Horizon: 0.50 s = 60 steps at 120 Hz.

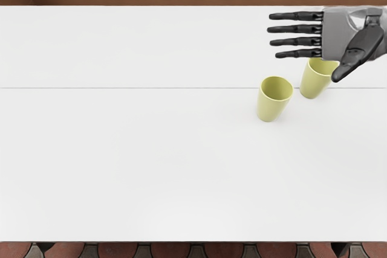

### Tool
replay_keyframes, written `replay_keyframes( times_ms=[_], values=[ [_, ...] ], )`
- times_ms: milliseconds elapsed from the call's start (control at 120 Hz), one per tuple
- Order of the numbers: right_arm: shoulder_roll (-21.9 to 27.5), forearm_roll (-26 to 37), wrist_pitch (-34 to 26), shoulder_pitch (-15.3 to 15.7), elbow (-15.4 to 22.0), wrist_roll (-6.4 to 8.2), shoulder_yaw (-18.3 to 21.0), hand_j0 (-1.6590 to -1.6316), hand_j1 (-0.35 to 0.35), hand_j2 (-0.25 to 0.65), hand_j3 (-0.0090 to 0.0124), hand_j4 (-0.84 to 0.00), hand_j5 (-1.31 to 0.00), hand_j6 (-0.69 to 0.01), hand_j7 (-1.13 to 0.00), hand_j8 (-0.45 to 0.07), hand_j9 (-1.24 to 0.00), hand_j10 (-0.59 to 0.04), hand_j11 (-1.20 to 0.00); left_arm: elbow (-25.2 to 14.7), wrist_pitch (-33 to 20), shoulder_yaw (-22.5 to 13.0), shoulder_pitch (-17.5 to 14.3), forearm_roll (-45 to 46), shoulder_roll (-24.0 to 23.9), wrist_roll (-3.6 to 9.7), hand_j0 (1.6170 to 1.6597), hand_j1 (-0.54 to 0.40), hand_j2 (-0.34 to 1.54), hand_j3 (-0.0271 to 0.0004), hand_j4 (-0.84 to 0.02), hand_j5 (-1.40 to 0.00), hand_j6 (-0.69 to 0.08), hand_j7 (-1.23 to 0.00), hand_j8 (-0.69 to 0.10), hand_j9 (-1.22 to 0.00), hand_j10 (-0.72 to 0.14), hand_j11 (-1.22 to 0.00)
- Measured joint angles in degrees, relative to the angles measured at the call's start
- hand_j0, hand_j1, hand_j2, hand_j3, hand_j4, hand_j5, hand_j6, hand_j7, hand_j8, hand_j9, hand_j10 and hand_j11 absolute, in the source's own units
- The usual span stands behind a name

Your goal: Pick up cup and place in cup with right hand

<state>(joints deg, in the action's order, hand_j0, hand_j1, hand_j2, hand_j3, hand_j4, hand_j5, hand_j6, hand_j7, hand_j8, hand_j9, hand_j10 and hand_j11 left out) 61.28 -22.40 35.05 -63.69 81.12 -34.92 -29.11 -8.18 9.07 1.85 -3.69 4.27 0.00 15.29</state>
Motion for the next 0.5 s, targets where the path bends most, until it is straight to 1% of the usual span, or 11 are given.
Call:
replay_keyframes(
  times_ms=[42,167,208,317,350,425,500],
  values=[
    [-0.2,0.5,0.0,0.0,0.4,-0.03,0.0,-1.658,-0.349,-0.001,0.0,0.0,0.0,0.004,0.0,0.003,0.0,0.002,0.0,0.0,0.0,0.0,0.0,0.0,0.0,0.0,1.658,0.349,0.0,-0.0001,0.0,0.0,0.0,0.0,0.0,0.0,0.0,0.0],
    [-1.4,6.4,0.0,-0.6,0.8,-0.06,-1.2,-1.658,-0.349,-0.001,0.0,0.0,0.0,0.004,0.0,0.003,0.0,0.002,0.0,0.0,0.0,0.0,0.0,0.0,0.0,0.0,1.6581,0.349,0.0,-0.0001,0.0,0.0,0.0,0.0,0.0,0.0,0.0,0.0],
    [-2.1,12.6,0.0,-1.7,0.8,-0.07,-1.6,-1.658,-0.349,0.0,0.0,0.0,0.0,0.003,0.0,0.003,0.0,0.002,0.0,0.0,0.0,0.0,0.0,0.0,0.0,0.0,1.6581,0.349,0.0,-0.0001,0.0,0.0,0.0,0.0,0.0,0.0,0.0,0.0],
    [-6.0,31.4,0.0,-5.4,1.0,-0.07,-2.5,-1.658,-0.349,0.0,0.0,0.0,0.0,0.002,0.0,0.001,0.0,0.001,0.0,0.0,0.0,0.0,0.0,0.0,0.0,0.0,1.6581,0.349,0.0,-0.0001,0.0,0.0,0.0,0.0,0.0,0.0,0.0,0.0],
    [-7.1,36.3,0.0,-6.2,1.3,-0.08,-2.6,-1.658,-0.349,0.0,0.0,-0.001,0.0,0.001,0.0,0.001,0.0,0.0,0.0,0.0,0.0,0.0,0.0,0.0,0.0,0.0,1.6581,0.349,0.0,-0.0001,0.0,0.0,0.0,0.0,0.0,0.0,0.0,0.0],
    [-8.8,45.4,-2.4,-7.4,3.3,-0.08,-2.4,-1.658,-0.349,0.0,0.0,-0.001,0.0,-0.001,0.0,-0.001,0.0,0.0,0.0,0.0,0.0,0.0,0.0,0.0,0.0,0.0,1.6581,0.349,0.0,-0.0001,0.0,0.0,0.0,0.0,0.0,0.0,0.0,0.0],
    [-9.9,51.7,-6.5,-7.8,5.8,-0.08,-1.8,-1.658,-0.349,0.0,0.0,-0.002,0.0,-0.002,0.0,-0.001,0.0,-0.001,0.0,0.0,0.0,0.0,0.0,0.0,0.0,0.0,1.6581,0.349,0.0,-0.0001,0.0,0.0,0.0,0.0,0.0,0.0,0.0,0.0]
  ],
)
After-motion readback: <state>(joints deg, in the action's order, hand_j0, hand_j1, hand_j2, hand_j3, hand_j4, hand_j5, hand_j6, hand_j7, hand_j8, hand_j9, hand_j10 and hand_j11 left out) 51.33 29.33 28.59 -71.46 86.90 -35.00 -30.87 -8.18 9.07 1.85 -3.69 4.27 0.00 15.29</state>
